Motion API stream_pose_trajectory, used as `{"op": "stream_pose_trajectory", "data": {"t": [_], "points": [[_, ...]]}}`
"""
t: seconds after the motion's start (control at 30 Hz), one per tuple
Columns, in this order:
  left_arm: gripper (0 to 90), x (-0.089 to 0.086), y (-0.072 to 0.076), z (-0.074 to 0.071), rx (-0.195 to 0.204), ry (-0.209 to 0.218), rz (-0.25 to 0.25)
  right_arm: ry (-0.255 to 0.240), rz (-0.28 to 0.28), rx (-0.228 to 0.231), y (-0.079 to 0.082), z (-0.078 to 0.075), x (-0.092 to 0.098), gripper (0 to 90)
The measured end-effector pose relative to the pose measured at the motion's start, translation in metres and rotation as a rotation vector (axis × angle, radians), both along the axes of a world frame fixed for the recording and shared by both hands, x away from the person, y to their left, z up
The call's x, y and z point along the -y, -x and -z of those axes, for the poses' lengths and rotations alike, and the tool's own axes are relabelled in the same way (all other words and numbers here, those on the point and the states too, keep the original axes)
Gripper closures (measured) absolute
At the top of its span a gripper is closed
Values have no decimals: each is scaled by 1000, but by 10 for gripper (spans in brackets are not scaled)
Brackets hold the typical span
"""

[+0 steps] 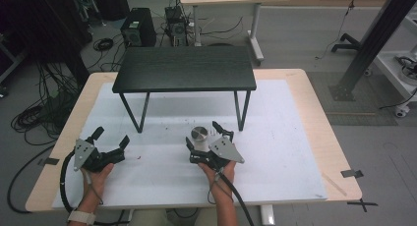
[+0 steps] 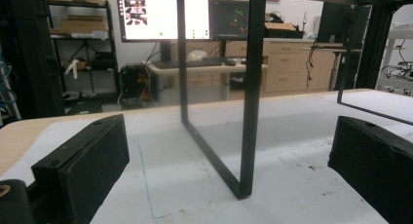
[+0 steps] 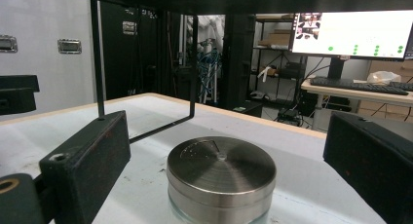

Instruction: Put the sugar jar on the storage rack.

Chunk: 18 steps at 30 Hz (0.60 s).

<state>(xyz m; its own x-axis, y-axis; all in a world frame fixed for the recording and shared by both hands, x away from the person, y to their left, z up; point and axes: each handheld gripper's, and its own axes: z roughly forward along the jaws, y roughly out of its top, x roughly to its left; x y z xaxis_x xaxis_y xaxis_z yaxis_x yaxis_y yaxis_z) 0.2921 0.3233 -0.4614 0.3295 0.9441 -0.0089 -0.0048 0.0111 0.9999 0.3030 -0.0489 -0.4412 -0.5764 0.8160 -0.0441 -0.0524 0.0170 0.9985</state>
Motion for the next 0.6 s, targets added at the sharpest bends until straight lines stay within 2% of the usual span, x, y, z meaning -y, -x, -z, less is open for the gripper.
{"op": "stream_pose_trajectory", "data": {"t": [0.6], "points": [[12, 0, 0, 0, 0, 1, 0, 13, 3, -29, -6, 9, -5, 36]]}}
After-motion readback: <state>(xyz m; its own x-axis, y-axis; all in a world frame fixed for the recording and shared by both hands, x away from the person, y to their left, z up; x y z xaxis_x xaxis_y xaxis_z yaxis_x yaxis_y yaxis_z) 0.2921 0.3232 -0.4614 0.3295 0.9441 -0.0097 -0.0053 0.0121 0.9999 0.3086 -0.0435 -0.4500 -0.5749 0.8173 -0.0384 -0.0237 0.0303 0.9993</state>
